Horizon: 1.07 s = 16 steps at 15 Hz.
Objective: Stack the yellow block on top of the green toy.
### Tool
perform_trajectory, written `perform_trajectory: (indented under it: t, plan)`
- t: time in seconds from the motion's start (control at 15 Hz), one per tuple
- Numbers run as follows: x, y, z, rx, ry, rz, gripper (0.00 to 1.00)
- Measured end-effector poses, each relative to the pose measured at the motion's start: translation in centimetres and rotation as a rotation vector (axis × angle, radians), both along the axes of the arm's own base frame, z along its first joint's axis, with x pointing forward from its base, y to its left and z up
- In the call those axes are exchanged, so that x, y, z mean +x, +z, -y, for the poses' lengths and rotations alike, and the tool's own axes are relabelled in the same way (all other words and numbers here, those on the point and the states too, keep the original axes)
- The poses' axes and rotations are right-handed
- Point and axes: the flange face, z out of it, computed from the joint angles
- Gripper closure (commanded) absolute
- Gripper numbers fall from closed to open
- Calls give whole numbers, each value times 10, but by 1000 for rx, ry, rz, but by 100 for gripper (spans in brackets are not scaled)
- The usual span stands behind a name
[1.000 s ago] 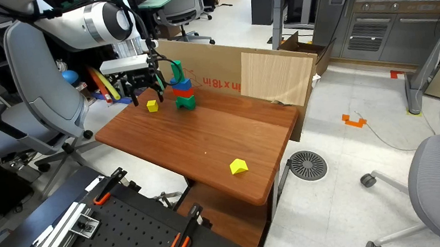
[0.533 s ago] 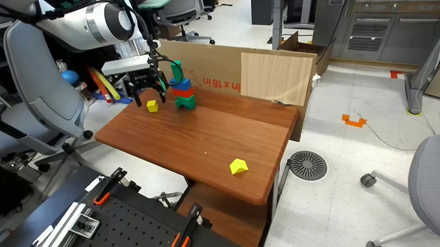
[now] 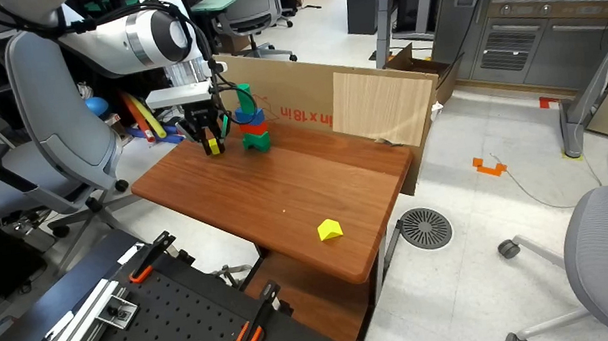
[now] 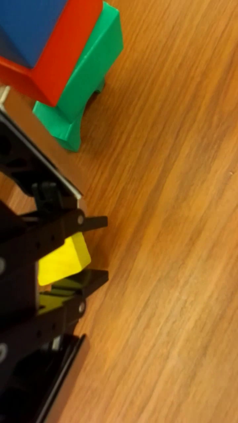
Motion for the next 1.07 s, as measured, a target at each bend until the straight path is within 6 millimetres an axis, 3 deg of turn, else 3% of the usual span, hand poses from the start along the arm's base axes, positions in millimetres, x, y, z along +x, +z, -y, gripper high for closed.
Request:
perform_trajectory:
  t: [0.6, 0.8, 1.07]
  plan:
    - [-8, 7, 0, 26, -2, 53, 92]
    - [-29, 30, 4, 49, -21, 115, 92]
    - [-64, 86, 16, 68, -73, 198, 92]
